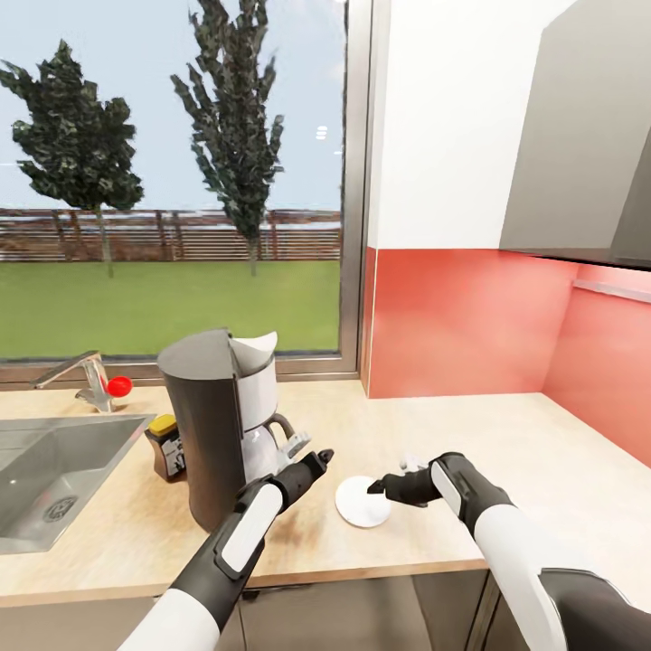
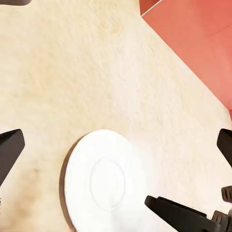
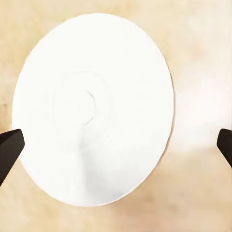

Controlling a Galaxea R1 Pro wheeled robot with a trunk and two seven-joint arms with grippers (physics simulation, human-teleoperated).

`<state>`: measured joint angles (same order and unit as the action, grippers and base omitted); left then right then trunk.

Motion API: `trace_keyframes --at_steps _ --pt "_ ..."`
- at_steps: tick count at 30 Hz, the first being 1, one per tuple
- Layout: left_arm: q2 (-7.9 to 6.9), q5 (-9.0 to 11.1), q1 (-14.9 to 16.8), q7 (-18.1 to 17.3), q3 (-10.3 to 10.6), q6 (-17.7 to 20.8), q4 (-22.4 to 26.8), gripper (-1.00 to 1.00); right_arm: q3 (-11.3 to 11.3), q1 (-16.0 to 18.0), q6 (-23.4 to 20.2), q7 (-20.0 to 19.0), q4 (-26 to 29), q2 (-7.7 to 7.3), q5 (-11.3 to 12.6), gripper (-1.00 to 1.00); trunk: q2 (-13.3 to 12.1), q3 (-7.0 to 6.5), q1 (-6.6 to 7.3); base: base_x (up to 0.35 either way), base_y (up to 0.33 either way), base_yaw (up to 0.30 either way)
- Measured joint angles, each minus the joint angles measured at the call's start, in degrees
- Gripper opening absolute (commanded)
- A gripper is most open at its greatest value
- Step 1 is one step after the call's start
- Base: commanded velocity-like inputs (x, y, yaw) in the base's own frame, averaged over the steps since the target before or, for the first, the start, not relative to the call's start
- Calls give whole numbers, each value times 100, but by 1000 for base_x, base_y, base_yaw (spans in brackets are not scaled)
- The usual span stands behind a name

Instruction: Set up a coffee station on the kitchen countertop: keep the coffee maker on the countertop, move the bottle of coffee from the kitchen shelf to the counter next to the coffee maker, place a paper coffee filter on top of the coffee maker, put the saucer next to the coffee maker with the coffee cup on the saucer, and place the electric kettle next to the coffee maker.

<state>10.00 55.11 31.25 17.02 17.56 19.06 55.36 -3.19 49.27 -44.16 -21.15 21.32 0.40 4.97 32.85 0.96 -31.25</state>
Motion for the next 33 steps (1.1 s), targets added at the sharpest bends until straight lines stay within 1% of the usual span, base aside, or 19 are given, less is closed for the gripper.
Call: trace_keyframes --at_steps 3,6,8,10,12,16,20,23,25,33 --pt "0 1 0 0 129 9 -82 100 1 0 0 -1 -95 0 -1 100 0 0 0 0 0 0" --pt "0 29 0 0 188 15 -93 100 0 0 0 -4 -124 0 0 100 0 0 0 0 0 0" --pt "0 214 0 -4 209 13 -98 100 4 0 0 -8 -133 0 -1 100 0 0 0 0 0 0" --pt "0 467 0 -7 314 4 -154 100 7 0 0 -10 -142 0 -1 100 0 0 0 0 0 0" --pt "0 554 0 -49 403 1 -243 100 8 0 0 -10 -146 0 -1 100 0 0 0 0 0 0" --pt "0 597 0 -198 440 -1 -294 100 7 1 6 -13 -190 0 -1 100 0 0 0 0 0 0" --pt "0 611 -1 -242 446 -13 -430 100 0 6 38 -30 -226 -1 -13 100 2 -2 1 0 0 0" --pt "0 622 14 -330 463 -212 -684 100 0 5 32 -30 -222 -1 -12 100 2 -2 1 0 0 0" --pt "0 613 59 -463 472 -348 -797 100 1 5 33 -30 -222 -1 -13 100 2 -2 1 0 0 0" --pt "0 624 86 -513 479 -398 -984 100 1 3 32 -30 -219 -1 -11 100 2 -2 1 0 0 0"
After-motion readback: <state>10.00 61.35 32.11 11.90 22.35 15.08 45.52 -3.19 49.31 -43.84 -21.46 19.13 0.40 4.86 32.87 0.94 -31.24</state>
